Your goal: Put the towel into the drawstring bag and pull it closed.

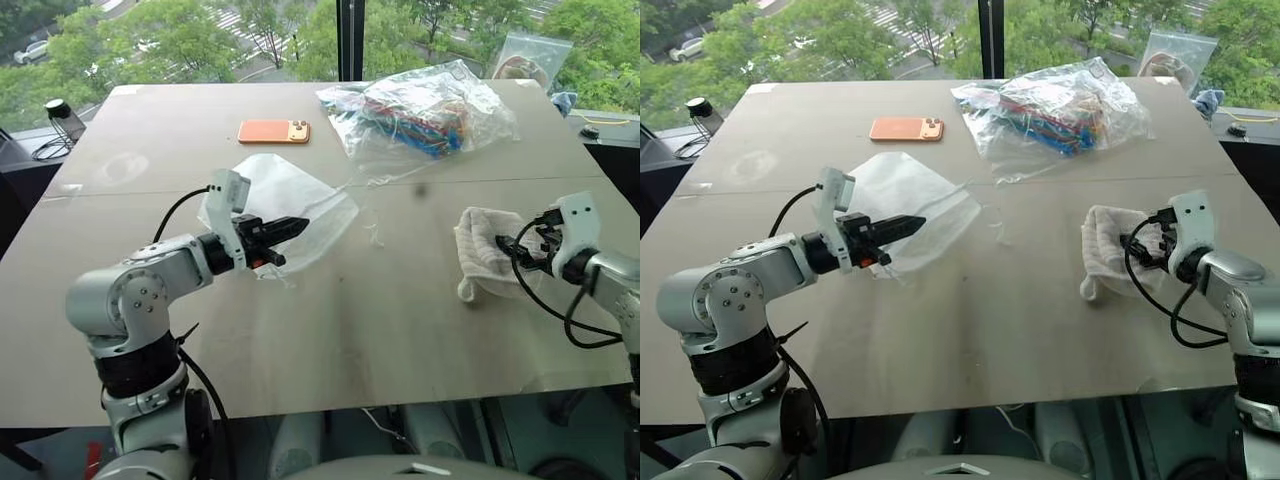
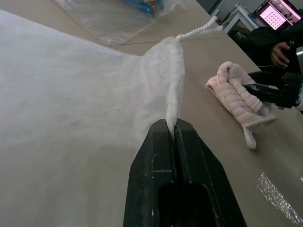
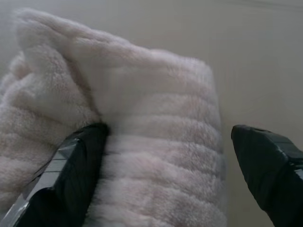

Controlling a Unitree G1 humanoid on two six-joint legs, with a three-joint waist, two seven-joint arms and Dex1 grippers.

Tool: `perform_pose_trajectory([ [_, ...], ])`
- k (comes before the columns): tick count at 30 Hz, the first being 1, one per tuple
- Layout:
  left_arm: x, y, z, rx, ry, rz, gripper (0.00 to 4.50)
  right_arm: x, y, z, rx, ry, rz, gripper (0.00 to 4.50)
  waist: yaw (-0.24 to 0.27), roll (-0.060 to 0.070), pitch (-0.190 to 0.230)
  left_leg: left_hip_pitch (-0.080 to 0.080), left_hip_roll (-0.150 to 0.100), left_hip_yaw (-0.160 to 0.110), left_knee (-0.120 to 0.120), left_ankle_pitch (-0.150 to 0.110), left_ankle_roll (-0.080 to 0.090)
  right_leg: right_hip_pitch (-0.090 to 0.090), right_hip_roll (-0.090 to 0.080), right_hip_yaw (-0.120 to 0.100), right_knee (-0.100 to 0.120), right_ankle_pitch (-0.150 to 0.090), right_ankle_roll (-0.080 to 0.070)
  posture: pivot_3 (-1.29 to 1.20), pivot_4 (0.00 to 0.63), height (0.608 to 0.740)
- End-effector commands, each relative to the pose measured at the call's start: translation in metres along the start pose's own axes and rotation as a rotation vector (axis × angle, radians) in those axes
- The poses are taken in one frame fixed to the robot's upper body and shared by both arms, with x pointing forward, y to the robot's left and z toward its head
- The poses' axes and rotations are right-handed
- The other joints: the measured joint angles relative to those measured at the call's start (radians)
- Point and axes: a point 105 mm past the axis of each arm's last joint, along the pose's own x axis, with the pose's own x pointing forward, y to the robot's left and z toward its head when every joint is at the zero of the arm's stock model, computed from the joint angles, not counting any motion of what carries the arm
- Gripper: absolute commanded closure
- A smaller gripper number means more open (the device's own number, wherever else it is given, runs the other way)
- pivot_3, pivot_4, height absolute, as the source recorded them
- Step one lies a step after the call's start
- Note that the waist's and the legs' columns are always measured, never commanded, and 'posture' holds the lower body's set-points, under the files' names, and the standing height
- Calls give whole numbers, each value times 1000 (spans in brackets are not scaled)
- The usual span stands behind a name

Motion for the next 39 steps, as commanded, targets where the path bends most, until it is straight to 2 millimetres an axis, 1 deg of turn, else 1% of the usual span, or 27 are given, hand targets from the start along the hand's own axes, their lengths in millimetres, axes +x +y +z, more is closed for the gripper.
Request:
perform_pose_trajectory([
  [1,0,-6,10,38,-41,-2,4476,5,28,-17,84,125,175,0,-3,0,0,0,0,0,0,0,0,0,0,0,0,0,0,0,150,734],
  [4,2,-9,11,32,-52,-6,4476,10,47,-34,158,198,261,0,-4,-1,-1,0,0,0,0,0,0,0,0,0,0,0,0,0,150,734],
  [5,3,-10,11,29,-54,-8,4500,11,52,-41,167,218,271,510,-5,-3,-2,0,0,0,0,0,0,0,0,0,0,0,0,0,150,734],
  [6,5,-10,11,31,-56,-8,4500,12,58,-47,155,232,286,774,-6,-6,-4,1,0,0,0,0,0,0,1,0,0,0,0,0,150,734],
  [7,6,-10,11,31,-57,-6,4500,12,62,-49,122,230,293,1155,-7,-8,-5,1,1,0,0,0,0,0,1,0,0,0,0,0,150,734],
  [8,8,-10,12,31,-60,-2,4500,13,67,-49,88,212,300,1509,-7,-10,-6,1,1,0,0,0,0,0,2,0,0,0,0,0,150,734],
  [9,9,-10,12,31,-64,1,4500,13,71,-48,66,195,307,1953,-7,-11,-7,2,1,-1,-1,0,0,1,2,0,0,-1,1,0,150,734],
  [10,11,-10,14,29,-71,3,4500,13,77,-44,26,161,322,2364,-8,-11,-7,2,2,-1,-1,0,0,1,2,0,0,-1,2,0,150,734],
  [12,15,-11,15,29,-75,5,4500,11,87,-33,-53,81,349,3326,-9,-11,-7,2,2,0,-1,0,0,1,3,0,0,-2,3,0,150,734],
  [14,19,-10,15,29,-72,10,4500,8,95,-22,-88,11,378,4258,-11,-11,-7,3,2,0,-1,0,0,1,3,1,0,-2,3,0,150,734],
  [15,22,-10,14,27,-68,11,4500,5,101,-12,-164,-48,397,4463,-12,-11,-7,3,2,0,-1,0,0,1,3,1,0,-2,3,0,150,734],
  [18,29,-11,15,29,-61,0,4500,-11,129,10,-369,-205,526,4494,-11,-10,-6,3,2,0,-1,0,0,0,4,2,1,-2,3,0,150,734],
  [20,36,-11,18,27,-59,-8,4500,-22,156,30,-419,-306,647,4494,-9,-8,-4,3,2,0,-1,0,0,0,4,2,0,-2,4,0,150,734],
  [22,42,-12,20,36,-52,-25,4500,-29,179,47,-424,-378,740,4494,-9,-7,-4,2,2,0,-1,0,0,0,3,2,0,-2,4,0,150,734],
  [23,45,-14,21,46,-45,-39,4500,-29,188,53,-422,-392,765,4494,-9,-6,-3,2,2,0,-1,0,0,0,3,2,0,-2,4,0,150,734],
  [25,51,-22,22,69,-35,-86,4500,-22,209,60,-460,-397,815,4494,-6,-6,-3,2,1,0,0,0,0,0,3,2,0,-2,4,0,150,734],
  [29,54,-41,19,135,2,-188,4500,0,238,64,-534,-377,843,4494,-2,-6,-3,1,1,-1,-1,0,0,0,2,0,0,0,0,0,150,734],
  [31,49,-50,12,171,33,-237,4500,17,245,65,-525,-353,815,4494,-3,-5,-3,0,1,-1,-2,0,0,-2,1,0,0,0,-1,0,150,734],
  [33,43,-56,3,188,63,-273,4500,39,242,69,-417,-320,744,4494,-5,-5,-2,-1,0,-1,-2,0,0,-2,0,0,-1,0,-1,0,150,734],
  [34,40,-57,0,189,74,-282,4500,46,240,70,-371,-309,718,4494,-7,-5,-3,-1,0,-1,-2,0,0,-2,0,0,-1,0,-1,0,150,734],
  [37,32,-48,-11,210,100,-230,4500,54,233,74,-211,-294,715,4494,2,-4,-2,-1,0,-1,-4,0,-1,-2,0,-1,-1,0,-1,0,150,734],
  [39,29,-45,-13,223,94,-204,4500,56,230,73,-186,-285,708,4494,2,-4,-2,-1,0,-1,-4,0,-1,-2,-1,0,-1,1,-1,0,150,734],
])
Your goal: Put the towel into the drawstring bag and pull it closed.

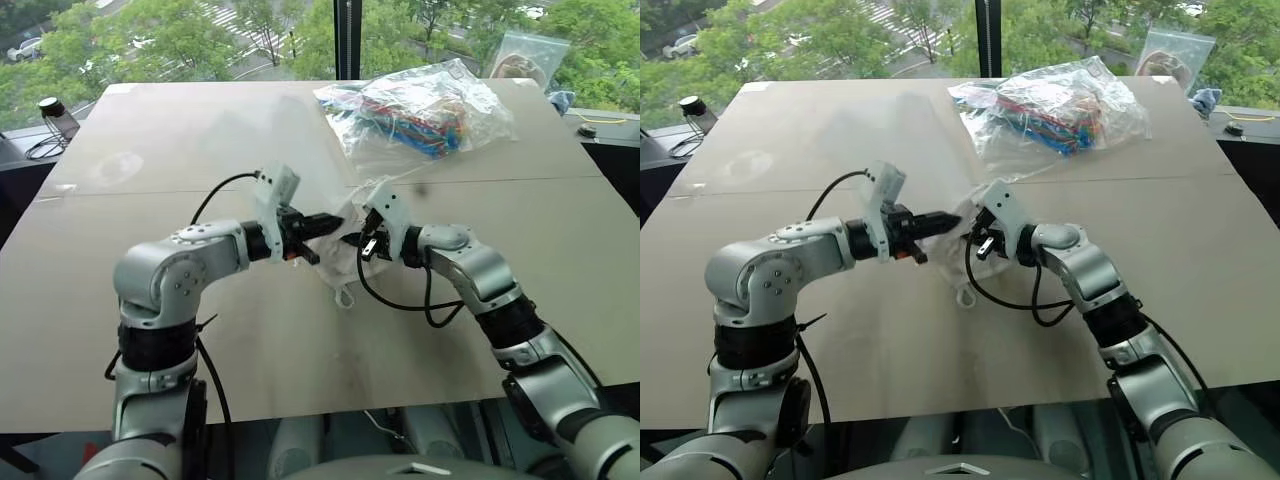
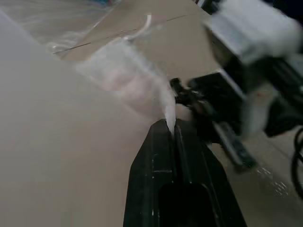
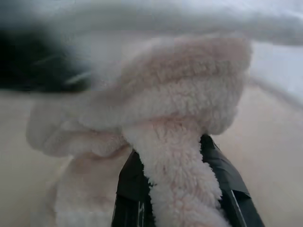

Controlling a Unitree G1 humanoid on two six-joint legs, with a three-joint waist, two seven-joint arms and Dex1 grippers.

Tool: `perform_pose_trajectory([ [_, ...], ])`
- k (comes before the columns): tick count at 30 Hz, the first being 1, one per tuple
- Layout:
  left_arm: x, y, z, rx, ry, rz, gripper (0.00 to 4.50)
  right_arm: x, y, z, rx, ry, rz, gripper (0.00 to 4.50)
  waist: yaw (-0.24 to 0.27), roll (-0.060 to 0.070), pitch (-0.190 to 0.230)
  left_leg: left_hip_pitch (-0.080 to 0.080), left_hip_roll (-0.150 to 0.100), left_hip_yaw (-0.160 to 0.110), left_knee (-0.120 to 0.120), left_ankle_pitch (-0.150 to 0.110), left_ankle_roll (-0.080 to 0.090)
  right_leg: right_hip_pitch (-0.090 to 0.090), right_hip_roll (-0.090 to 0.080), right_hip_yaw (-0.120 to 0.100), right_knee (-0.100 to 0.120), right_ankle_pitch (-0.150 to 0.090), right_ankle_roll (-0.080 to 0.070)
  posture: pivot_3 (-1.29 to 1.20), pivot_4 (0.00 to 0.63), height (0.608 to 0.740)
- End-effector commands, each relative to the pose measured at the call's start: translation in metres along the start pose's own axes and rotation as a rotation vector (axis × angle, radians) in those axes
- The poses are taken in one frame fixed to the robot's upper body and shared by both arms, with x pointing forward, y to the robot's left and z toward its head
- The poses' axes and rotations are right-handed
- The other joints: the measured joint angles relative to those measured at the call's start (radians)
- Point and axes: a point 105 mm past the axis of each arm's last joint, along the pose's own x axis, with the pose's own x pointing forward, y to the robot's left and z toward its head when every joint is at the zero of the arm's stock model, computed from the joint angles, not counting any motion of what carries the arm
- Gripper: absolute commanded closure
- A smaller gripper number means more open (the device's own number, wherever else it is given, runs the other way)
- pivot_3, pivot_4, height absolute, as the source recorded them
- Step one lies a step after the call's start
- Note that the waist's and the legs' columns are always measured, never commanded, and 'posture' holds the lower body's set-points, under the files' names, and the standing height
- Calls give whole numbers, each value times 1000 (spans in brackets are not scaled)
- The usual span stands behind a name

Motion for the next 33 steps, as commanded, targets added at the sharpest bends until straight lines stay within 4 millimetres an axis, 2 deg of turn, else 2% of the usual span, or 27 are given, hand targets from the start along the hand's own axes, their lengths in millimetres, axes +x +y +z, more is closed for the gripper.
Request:
perform_pose_trajectory([
  [1,-7,-6,3,73,-26,3,4500,-9,-12,12,7,-38,-36,4494,-1,0,0,0,0,0,0,0,0,0,0,0,0,0,0,0,150,734],
  [5,-11,-2,2,69,-38,34,4500,-12,-12,-4,-51,33,-27,4494,-2,0,0,0,0,0,0,0,0,0,0,-1,0,0,0,0,150,734],
  [7,-14,3,4,65,-49,56,4500,-14,-10,-5,-33,26,-6,4494,-5,0,0,1,0,0,0,0,0,0,0,-1,0,0,0,0,150,734],
  [11,-19,11,9,7,-115,71,4500,-18,7,17,95,-101,111,4494,-8,0,0,1,0,0,0,0,0,0,0,0,0,0,0,0,150,734],
  [14,-24,15,18,-116,-213,29,4500,-26,20,27,200,-153,211,4494,-7,1,0,1,0,0,0,0,0,0,0,0,0,0,0,0,150,734],
  [19,-34,30,25,-208,-248,39,4500,-57,50,14,72,-133,422,4494,-3,1,1,-1,0,-2,0,0,0,1,0,-3,-1,0,0,0,150,734],
  [22,-34,27,18,-172,-198,32,4500,-73,65,31,42,-229,537,4494,-8,1,1,0,-1,-1,0,0,0,1,0,-2,-1,0,1,0,150,734],
  [25,-34,20,16,-160,-200,-3,4500,-66,55,35,-10,-253,478,4494,-10,2,1,2,1,-2,-2,0,0,1,1,-2,0,-1,0,0,150,734],
  [29,-35,9,12,-142,-165,-60,4500,-47,49,24,-94,-202,431,4494,-8,2,1,2,0,-1,-2,0,0,1,1,-2,0,-1,1,0,150,734],
  [31,-35,2,11,-108,-148,-93,4500,-32,46,19,-97,-170,406,4494,-8,2,1,2,0,-1,-2,0,0,1,1,-2,0,-1,0,0,150,734],
  [33,-36,-4,12,-84,-154,-123,4500,-14,43,5,-162,-104,370,4494,-10,2,2,2,0,-1,-2,0,0,1,1,-2,0,0,0,0,150,734],
])
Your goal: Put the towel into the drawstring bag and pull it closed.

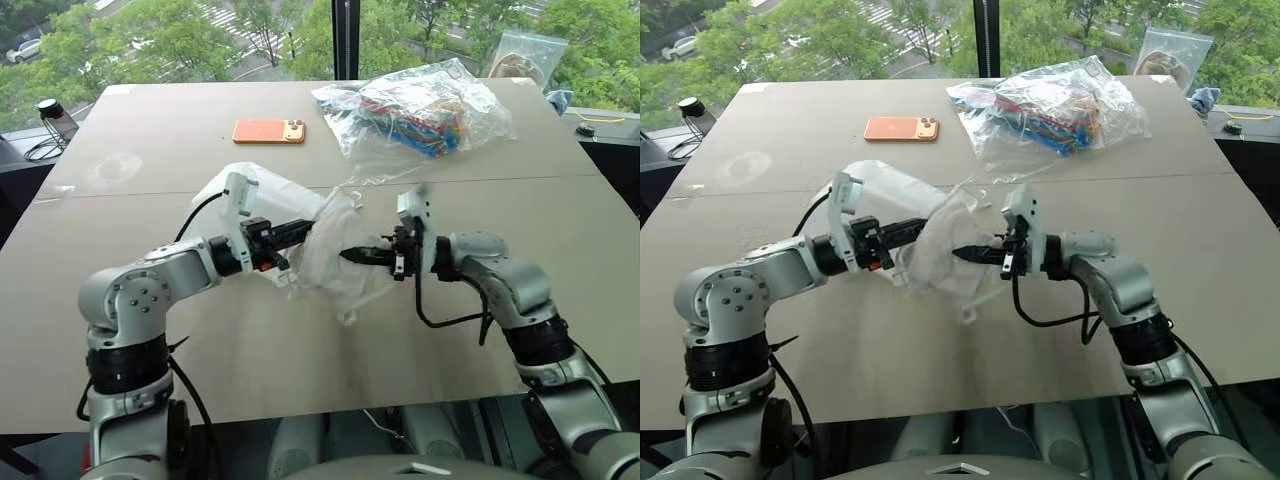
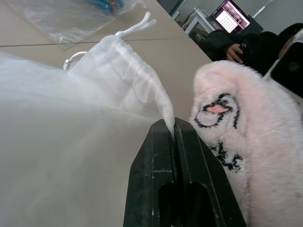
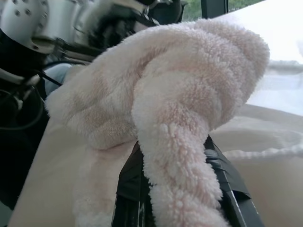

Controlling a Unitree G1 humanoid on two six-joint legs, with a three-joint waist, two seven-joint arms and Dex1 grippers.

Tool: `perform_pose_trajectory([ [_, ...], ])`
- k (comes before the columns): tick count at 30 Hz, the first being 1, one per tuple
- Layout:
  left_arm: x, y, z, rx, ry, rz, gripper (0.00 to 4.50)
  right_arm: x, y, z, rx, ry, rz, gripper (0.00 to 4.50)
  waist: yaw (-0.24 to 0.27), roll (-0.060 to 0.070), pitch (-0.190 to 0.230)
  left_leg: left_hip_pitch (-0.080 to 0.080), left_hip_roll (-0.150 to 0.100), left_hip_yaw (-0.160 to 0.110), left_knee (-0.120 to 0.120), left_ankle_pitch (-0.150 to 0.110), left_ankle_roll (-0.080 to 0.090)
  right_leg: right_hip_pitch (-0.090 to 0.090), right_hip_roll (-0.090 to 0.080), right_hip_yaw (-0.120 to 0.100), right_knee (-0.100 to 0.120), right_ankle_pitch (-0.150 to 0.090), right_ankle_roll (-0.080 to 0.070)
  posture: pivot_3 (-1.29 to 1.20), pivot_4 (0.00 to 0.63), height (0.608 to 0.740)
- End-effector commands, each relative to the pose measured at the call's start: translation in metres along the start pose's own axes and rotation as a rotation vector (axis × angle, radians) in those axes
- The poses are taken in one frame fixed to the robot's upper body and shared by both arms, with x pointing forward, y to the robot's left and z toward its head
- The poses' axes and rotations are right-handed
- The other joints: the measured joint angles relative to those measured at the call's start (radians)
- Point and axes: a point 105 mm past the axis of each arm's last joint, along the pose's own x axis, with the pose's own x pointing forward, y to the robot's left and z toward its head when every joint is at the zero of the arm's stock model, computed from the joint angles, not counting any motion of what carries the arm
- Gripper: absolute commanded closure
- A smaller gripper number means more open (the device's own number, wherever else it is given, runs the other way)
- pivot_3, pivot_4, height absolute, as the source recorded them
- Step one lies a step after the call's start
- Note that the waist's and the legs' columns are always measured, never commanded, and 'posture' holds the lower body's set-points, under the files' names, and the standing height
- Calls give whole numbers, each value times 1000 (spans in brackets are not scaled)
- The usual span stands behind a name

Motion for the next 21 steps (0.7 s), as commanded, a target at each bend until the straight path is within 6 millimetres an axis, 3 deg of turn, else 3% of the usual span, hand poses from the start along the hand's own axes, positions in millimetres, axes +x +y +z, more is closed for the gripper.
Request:
perform_pose_trajectory([
  [1,0,-23,9,80,-29,-107,4500,22,-10,-11,-118,79,-29,4494,-1,0,0,0,0,0,0,0,0,0,0,0,0,0,0,0,150,734],
  [5,-2,-25,0,120,21,-103,4500,37,-21,-19,-199,124,-69,4494,0,0,0,0,0,0,0,0,0,0,0,0,0,0,0,0,150,734],
  [9,-2,-28,-5,135,27,-105,4500,45,-27,-26,-147,149,-105,4494,2,0,0,-1,0,0,0,0,0,0,-1,0,-1,0,0,0,150,734],
  [14,-5,-29,-15,143,57,-84,4500,51,-34,-11,146,14,-180,4494,-1,1,0,0,0,0,-1,0,0,0,0,0,0,0,-1,0,150,734],
  [18,-11,-21,-23,131,65,-31,4500,44,-36,10,404,-175,-181,4494,1,1,1,0,0,-1,-1,0,0,0,0,0,0,0,-1,0,150,734],
  [21,-15,-12,-25,131,60,20,4500,36,-32,14,501,-234,-155,4494,3,1,1,0,0,-1,-1,0,0,0,0,0,0,0,-1,0,150,734],
])
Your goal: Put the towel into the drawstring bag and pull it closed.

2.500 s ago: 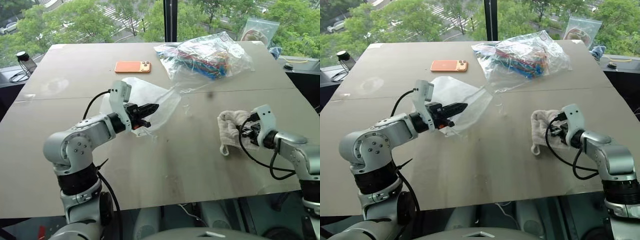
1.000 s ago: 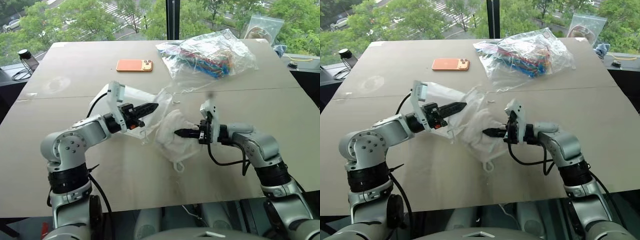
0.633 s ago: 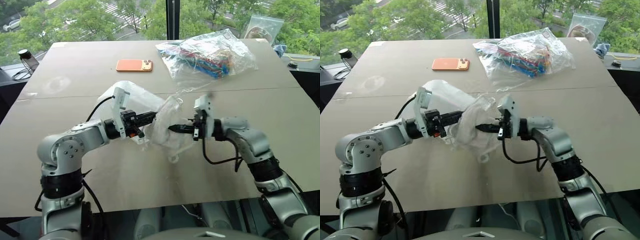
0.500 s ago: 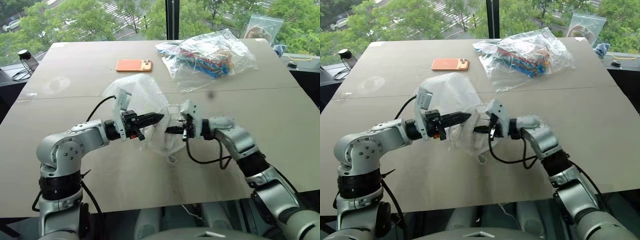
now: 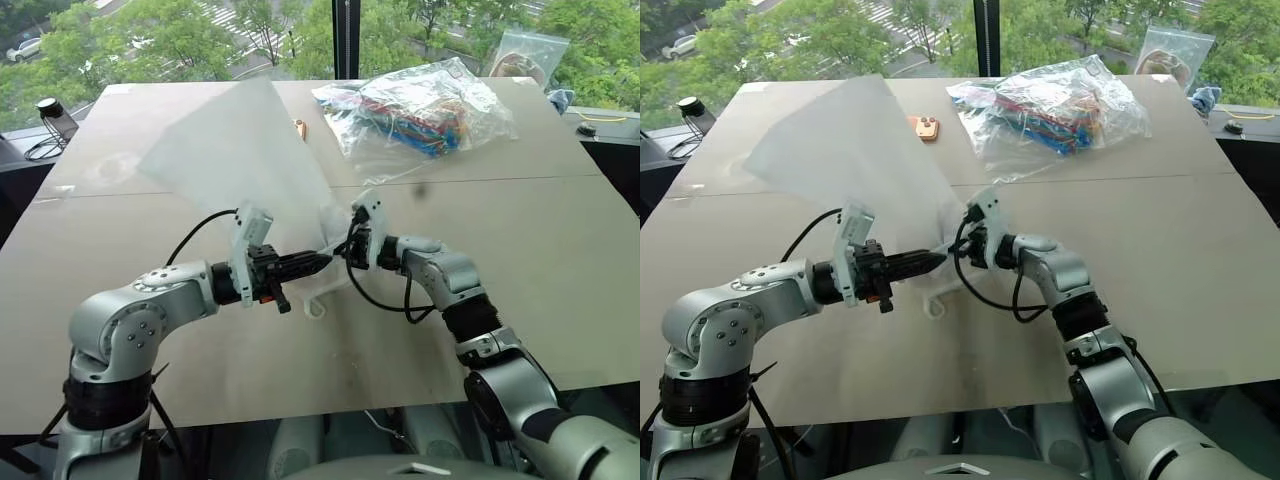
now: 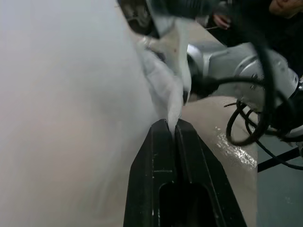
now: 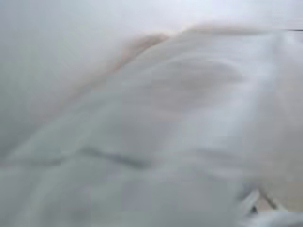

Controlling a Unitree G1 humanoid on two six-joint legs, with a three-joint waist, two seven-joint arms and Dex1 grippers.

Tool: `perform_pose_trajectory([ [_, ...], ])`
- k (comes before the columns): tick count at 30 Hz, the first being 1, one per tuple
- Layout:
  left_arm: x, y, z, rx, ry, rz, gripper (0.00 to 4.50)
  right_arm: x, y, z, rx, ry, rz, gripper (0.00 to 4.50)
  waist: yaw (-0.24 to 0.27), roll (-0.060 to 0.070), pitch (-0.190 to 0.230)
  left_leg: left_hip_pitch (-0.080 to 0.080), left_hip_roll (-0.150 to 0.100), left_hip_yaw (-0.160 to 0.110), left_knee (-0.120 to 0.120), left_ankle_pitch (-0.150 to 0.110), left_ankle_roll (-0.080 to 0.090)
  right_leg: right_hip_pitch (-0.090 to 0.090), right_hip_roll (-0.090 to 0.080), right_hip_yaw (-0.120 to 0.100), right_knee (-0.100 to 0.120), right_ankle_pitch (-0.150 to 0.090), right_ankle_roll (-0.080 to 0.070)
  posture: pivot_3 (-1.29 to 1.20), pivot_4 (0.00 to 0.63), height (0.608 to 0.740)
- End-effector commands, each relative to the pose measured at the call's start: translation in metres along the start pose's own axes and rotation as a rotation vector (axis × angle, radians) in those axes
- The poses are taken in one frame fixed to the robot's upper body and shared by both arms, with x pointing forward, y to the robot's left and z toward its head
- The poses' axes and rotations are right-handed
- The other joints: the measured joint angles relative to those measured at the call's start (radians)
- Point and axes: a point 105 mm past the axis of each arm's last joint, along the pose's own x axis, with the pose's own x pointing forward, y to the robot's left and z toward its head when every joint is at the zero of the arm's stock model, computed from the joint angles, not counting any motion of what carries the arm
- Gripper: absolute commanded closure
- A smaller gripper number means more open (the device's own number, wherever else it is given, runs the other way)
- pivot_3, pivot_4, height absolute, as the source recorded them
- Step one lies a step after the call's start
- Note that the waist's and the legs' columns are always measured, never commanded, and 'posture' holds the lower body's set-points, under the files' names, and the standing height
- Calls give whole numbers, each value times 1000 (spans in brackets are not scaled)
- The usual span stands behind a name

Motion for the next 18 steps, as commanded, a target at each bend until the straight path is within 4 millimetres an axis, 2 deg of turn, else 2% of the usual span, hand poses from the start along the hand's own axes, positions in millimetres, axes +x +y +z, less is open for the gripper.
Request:
perform_pose_trajectory([
  [1,-5,5,6,46,-34,48,4500,-9,14,17,74,-93,69,4494,1,0,0,0,0,0,0,0,0,0,0,0,0,0,0,0,150,734],
  [3,-4,9,14,40,-79,76,4500,-15,19,18,116,-117,93,4494,1,0,0,0,0,0,0,0,0,0,0,0,0,0,0,0,150,734],
  [7,0,5,46,-9,-231,28,4500,-24,33,26,176,-174,148,4494,2,0,0,0,0,0,0,0,0,0,0,-1,0,0,0,0,150,734],
  [10,0,1,57,-58,-267,-14,4500,-27,33,36,228,-232,137,4494,-4,0,0,0,0,-1,0,0,0,0,0,-1,0,0,0,0,150,734],
  [14,2,-5,57,-77,-248,-40,4500,-26,25,52,305,-312,84,4494,-4,0,0,0,0,0,0,0,0,0,0,0,0,0,0,0,150,734],
  [16,7,-16,52,-71,-212,-92,4500,-23,19,58,329,-339,35,4494,-4,0,0,0,0,0,0,0,0,0,0,0,0,0,0,0,150,734],
  [18,14,-28,49,-60,-188,-141,4500,-18,23,59,277,-328,19,4494,-2,0,0,0,0,0,0,0,0,0,0,0,0,0,0,0,150,734],
])
